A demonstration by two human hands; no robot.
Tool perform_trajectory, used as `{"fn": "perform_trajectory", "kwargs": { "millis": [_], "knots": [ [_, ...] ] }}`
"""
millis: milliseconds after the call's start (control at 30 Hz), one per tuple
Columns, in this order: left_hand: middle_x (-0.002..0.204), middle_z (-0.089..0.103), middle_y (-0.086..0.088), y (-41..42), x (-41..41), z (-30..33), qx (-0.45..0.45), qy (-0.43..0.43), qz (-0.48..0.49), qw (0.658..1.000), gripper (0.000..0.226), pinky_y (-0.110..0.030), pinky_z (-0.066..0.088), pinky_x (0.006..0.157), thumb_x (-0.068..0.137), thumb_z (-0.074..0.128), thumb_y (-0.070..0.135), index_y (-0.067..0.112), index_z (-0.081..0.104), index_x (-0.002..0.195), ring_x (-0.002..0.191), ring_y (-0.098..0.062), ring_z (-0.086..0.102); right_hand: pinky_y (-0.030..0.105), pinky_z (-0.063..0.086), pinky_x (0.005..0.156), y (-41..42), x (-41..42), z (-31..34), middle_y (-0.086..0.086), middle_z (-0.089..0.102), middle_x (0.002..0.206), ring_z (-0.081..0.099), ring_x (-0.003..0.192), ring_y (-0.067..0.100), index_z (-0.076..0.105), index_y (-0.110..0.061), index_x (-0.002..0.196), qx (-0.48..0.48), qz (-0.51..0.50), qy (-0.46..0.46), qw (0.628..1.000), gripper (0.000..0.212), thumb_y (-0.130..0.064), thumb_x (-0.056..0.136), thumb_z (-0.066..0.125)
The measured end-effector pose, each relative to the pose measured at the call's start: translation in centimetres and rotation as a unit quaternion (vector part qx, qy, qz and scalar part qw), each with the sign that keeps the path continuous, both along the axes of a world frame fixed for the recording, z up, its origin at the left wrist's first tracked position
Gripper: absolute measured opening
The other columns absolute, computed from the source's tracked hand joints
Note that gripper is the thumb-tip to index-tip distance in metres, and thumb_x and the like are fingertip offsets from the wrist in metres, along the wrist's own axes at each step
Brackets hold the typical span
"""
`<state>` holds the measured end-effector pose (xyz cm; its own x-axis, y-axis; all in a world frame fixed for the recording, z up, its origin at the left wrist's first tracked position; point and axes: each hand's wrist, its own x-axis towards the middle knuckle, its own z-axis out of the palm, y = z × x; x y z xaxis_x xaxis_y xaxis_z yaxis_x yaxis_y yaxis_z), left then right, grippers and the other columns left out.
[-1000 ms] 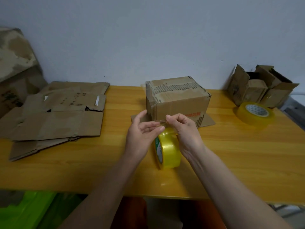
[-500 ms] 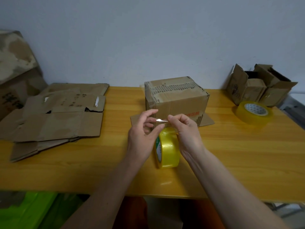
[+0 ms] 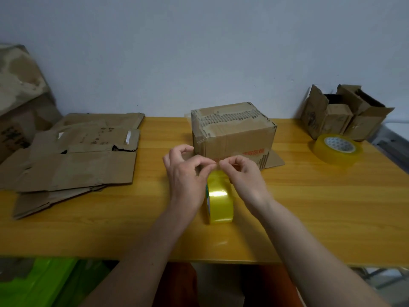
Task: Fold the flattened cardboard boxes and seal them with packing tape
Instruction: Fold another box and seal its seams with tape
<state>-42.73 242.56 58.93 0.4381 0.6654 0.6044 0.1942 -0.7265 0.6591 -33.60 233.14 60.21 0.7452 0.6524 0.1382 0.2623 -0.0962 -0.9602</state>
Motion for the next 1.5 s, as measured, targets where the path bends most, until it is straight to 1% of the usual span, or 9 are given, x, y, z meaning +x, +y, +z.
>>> {"fn": "perform_trajectory", "kwargs": {
  "millis": [267, 367, 433, 567, 700, 1000, 1200, 1400, 1500],
  "knots": [
    [0.115, 0.057, 0.0, 0.0, 0.7, 0.0, -0.097, -0.001, -0.023, 0.995, 0.003, -0.028, 0.04, 0.09, 0.082, 0.074, 0.014, 0.012, 0.073, 0.08, 0.115, -0.018, 0.049, 0.021, 0.026, 0.105, -1.7, -1.0, -0.7, 0.006, 0.025, 0.149, 0.029, 0.138, 0.018, 0.005, -0.013, 0.153, -0.135, -0.023, -0.068, 0.988, 0.111, -0.032, 0.074, 0.081],
    [0.12, 0.057, 0.002, 0.2, 0.4, 0.0, -0.098, -0.009, -0.034, 0.995, 0.003, -0.028, 0.044, 0.091, 0.082, 0.074, 0.016, 0.016, 0.074, 0.079, 0.117, -0.017, 0.05, 0.028, 0.048, 0.078, -2.4, -1.0, -1.7, -0.001, 0.061, 0.101, 0.057, 0.092, 0.014, 0.057, -0.013, 0.107, -0.246, 0.029, -0.036, 0.968, 0.056, -0.049, 0.069, 0.08],
    [0.124, 0.058, 0.007, 0.0, 0.4, 0.2, -0.073, -0.004, -0.039, 0.997, 0.003, -0.012, 0.035, 0.088, 0.082, 0.074, 0.019, 0.019, 0.077, 0.082, 0.117, -0.013, 0.045, 0.032, 0.045, 0.061, -2.5, -1.4, -2.3, -0.002, 0.059, 0.068, 0.053, 0.065, 0.013, 0.058, -0.008, 0.073, -0.196, 0.077, 0.047, 0.976, 0.043, -0.046, 0.073, 0.078],
    [0.137, 0.052, 0.006, -0.1, 0.4, 0.1, -0.028, 0.002, -0.039, 0.999, 0.02, -0.015, 0.028, 0.095, 0.094, 0.059, 0.018, 0.017, 0.074, 0.108, 0.122, -0.011, 0.036, 0.061, 0.046, 0.08, -3.6, -0.5, -2.7, 0.036, 0.058, 0.096, 0.055, 0.085, 0.052, 0.054, 0.015, 0.097, -0.094, 0.085, 0.041, 0.991, 0.086, -0.059, 0.06, 0.077],
    [0.144, 0.048, -0.004, -0.6, 1.3, 1.3, 0.019, -0.033, -0.023, 0.999, 0.042, -0.009, 0.019, 0.108, 0.1, 0.039, 0.004, 0.009, 0.047, 0.14, 0.132, -0.012, 0.033, 0.043, 0.046, 0.066, -6.5, 1.8, -0.6, 0.014, 0.061, 0.076, 0.057, 0.071, 0.033, 0.059, -0.004, 0.084, -0.121, 0.015, -0.071, 0.99, 0.031, -0.032, 0.083, 0.071],
    [0.133, 0.056, -0.011, 5.3, 9.6, 8.1, 0.016, 0.359, -0.091, 0.929, 0.055, -0.046, 0.035, 0.108, 0.101, 0.021, 0.054, 0.022, 0.061, 0.123, 0.129, -0.035, 0.045, 0.031, 0.044, 0.076, -12.3, 6.4, -0.4, 0.007, 0.063, 0.117, 0.06, 0.107, 0.026, 0.055, -0.016, 0.12, -0.513, -0.113, -0.257, 0.811, 0.031, -0.034, 0.094, 0.055],
    [0.132, 0.056, -0.012, 7.9, 12.3, 9.1, 0.039, 0.42, -0.096, 0.902, 0.053, -0.039, 0.04, 0.092, 0.1, 0.027, 0.056, 0.019, 0.06, 0.118, 0.116, -0.032, 0.051, 0.029, 0.042, 0.077, -12.7, 7.2, -1.5, 0.005, 0.063, 0.112, 0.058, 0.104, 0.024, 0.058, -0.015, 0.107, -0.53, -0.113, -0.331, 0.773, 0.03, -0.04, 0.089, 0.06],
    [0.141, 0.047, -0.01, 9.3, 11.9, 9.7, -0.02, 0.455, -0.155, 0.877, 0.068, -0.043, 0.035, 0.104, 0.092, 0.028, 0.07, 0.017, 0.046, 0.131, 0.128, -0.03, 0.042, 0.031, 0.038, 0.108, -6.3, 5.6, 1.3, -0.009, 0.04, 0.143, 0.04, 0.129, 0.008, 0.025, -0.024, 0.147, -0.115, -0.037, -0.141, 0.983, 0.07, -0.043, 0.09, 0.06],
    [0.135, 0.049, -0.011, 9.4, 10.5, 10.4, -0.004, 0.47, -0.157, 0.869, 0.085, -0.044, 0.039, 0.101, 0.074, 0.023, 0.086, 0.021, 0.047, 0.125, 0.122, -0.032, 0.047, 0.039, 0.039, 0.11, -2.7, 5.5, 1.9, -0.009, 0.036, 0.149, 0.039, 0.131, 0.008, 0.016, -0.029, 0.151, 0.014, 0.041, 0.018, 0.999, 0.082, -0.055, 0.086, 0.059]
  ]
}}
